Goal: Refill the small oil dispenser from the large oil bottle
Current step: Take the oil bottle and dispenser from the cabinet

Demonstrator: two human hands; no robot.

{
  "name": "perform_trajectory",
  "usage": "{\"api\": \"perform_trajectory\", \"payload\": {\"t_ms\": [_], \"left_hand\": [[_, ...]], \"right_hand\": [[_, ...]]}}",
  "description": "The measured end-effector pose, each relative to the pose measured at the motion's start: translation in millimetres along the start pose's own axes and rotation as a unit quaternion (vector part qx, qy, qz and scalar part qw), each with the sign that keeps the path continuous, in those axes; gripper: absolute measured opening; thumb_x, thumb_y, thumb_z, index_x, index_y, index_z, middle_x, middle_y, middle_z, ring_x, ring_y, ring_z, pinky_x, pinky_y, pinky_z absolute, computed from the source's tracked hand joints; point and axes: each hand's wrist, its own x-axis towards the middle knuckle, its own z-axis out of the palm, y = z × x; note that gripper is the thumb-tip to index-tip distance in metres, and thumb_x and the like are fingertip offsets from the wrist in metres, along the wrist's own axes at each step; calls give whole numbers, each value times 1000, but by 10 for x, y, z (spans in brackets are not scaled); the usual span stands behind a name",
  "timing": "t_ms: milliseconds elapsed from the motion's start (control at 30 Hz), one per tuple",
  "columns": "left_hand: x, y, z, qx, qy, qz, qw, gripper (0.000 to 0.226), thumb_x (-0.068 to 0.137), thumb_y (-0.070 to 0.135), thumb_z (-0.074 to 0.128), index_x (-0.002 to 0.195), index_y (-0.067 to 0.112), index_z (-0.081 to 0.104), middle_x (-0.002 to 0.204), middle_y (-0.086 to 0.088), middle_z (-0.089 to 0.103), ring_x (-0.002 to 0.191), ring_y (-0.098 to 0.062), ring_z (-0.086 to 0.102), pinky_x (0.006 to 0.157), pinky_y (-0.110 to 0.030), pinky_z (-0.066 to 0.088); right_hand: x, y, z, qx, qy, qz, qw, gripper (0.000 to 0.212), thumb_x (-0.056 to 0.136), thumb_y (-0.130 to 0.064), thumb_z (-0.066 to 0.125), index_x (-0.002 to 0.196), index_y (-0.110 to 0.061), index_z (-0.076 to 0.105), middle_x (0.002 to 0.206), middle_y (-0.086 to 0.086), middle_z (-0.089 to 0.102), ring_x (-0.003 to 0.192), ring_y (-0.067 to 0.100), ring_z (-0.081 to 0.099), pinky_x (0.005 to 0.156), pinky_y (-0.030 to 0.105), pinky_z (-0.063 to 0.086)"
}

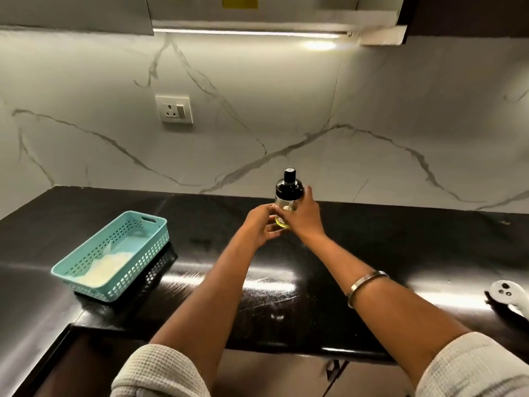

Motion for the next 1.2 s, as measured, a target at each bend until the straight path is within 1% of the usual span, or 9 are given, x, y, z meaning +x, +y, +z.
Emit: {"api": "perform_trajectory", "payload": {"t_ms": [133,267,367,533,600,767,900,1067,1200], "left_hand": [[260,-334,-128,44,40,5,998,22,94,8,44,104,12,63,84,-7,64,72,-19,63,56,-27,51],[551,-746,-289,85,73,21,993,26,95,-1,44,114,4,62,101,-15,68,81,-21,64,71,-31,58],[662,-975,-357,108,95,32,989,26,92,-7,44,111,1,61,90,-12,65,71,-15,59,59,-24,54],[862,-1326,-400,156,113,27,981,25,85,-10,52,96,9,62,90,-12,70,80,-21,66,79,-37,55],[907,-1429,-379,176,120,34,976,27,82,-10,56,91,15,61,96,-13,71,87,-25,68,81,-39,55],[996,-1573,-333,216,112,51,969,26,79,-2,63,100,14,63,98,-10,71,90,-24,68,82,-39,56],[1068,-1599,-310,225,105,55,967,31,81,-5,63,109,7,63,99,-9,70,87,-19,68,80,-30,54],[1121,-1590,-336,225,91,53,968,30,82,-4,64,109,9,62,101,-10,71,89,-19,68,86,-33,56],[1067,-1531,-337,255,85,46,962,32,86,-1,59,116,9,57,104,-9,69,90,-17,66,82,-31,54]], "right_hand": [[-76,323,179,3,-21,24,999,64,71,-26,84,118,-11,44,117,10,64,101,22,63,81,27,49],[-166,594,357,11,-49,58,997,60,73,-22,83,117,-14,43,116,6,63,96,11,56,74,16,41],[-203,820,500,21,-56,83,995,61,71,-20,83,116,-17,43,116,5,61,103,16,59,78,22,44],[-253,1141,642,30,-57,125,990,57,69,-19,84,110,-18,45,106,-1,61,97,12,59,77,21,43],[-257,1272,682,28,-55,138,989,55,68,-19,84,108,-19,47,104,-1,62,98,13,60,77,20,42],[-231,1545,728,18,-45,160,986,56,67,-18,85,108,-22,46,107,2,65,99,15,62,79,21,43],[-183,1657,759,22,-38,175,984,60,68,-17,85,112,-23,45,110,3,65,102,15,62,82,22,44],[-136,1709,786,34,-36,187,981,68,66,-16,86,119,-21,43,114,4,63,107,17,61,86,23,45],[-163,1686,759,55,-65,185,979,96,56,-31,91,133,-25,36,130,2,55,122,17,54,102,30,43]]}}
